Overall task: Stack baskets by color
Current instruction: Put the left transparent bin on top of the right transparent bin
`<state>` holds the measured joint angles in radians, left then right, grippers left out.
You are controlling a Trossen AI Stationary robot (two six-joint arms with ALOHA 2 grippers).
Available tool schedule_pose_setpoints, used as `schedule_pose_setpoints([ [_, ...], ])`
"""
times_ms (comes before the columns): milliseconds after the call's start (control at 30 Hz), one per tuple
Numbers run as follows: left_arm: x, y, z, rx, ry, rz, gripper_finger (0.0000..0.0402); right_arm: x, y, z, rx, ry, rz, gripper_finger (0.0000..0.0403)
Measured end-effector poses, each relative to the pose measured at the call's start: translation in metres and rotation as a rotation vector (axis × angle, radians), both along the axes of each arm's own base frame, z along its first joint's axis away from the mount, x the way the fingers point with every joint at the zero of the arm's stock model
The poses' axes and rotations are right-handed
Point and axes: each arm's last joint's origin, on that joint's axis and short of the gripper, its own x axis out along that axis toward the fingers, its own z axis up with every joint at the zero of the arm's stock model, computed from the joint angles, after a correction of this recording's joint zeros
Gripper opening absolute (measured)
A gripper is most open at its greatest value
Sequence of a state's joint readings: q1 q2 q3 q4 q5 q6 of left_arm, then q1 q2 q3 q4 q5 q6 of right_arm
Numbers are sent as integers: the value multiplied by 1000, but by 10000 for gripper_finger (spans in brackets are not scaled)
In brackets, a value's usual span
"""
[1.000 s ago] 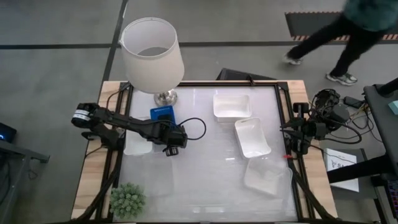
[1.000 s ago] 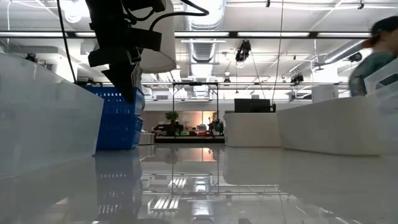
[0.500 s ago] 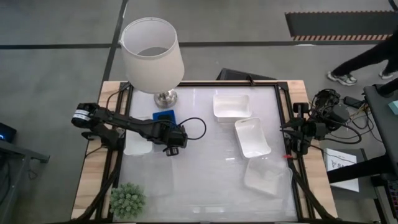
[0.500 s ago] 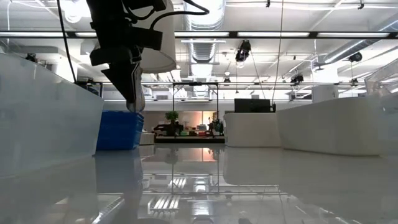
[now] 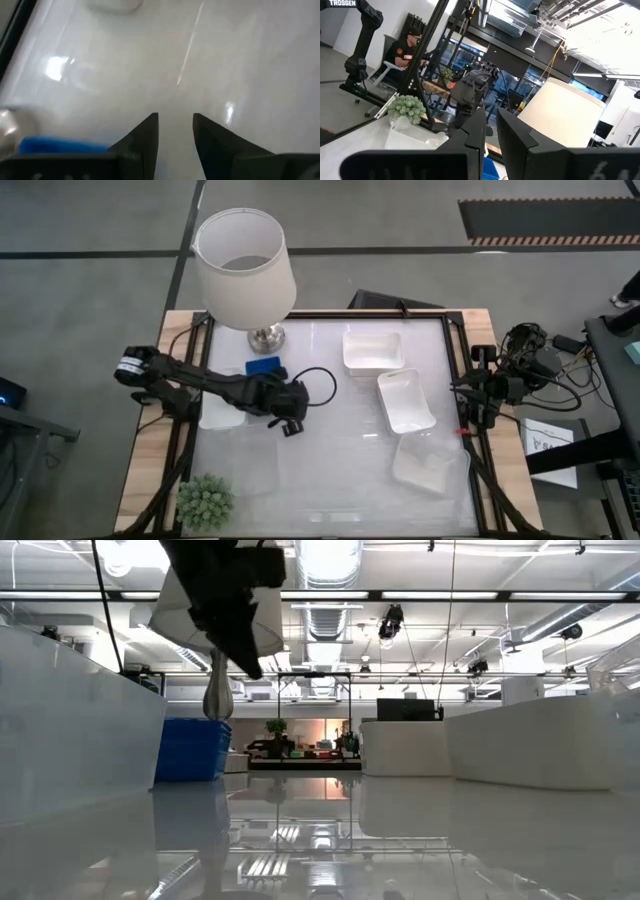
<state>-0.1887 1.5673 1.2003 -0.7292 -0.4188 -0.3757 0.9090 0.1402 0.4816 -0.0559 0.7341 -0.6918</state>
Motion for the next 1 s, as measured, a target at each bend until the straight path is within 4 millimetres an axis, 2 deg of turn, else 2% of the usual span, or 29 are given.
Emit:
schedule_pose_setpoints([
  [267, 17, -23, 9, -16, -256, -111, 105, 0, 0, 0, 4, 1, 1, 38],
  [433, 20, -44, 15, 4, -362, -219, 105, 0, 0, 0, 50, 8, 11, 38],
  [533, 15, -57, 14, -25, -360, -236, 105, 1, 1, -3, 131, 33, 31, 38],
  [767, 0, -76, 10, -136, -312, -165, 105, 12, 15, -26, 271, 186, 56, 38],
  [1000, -31, -67, 12, -233, -168, 63, 105, 30, 33, -38, 425, 292, -113, 38],
])
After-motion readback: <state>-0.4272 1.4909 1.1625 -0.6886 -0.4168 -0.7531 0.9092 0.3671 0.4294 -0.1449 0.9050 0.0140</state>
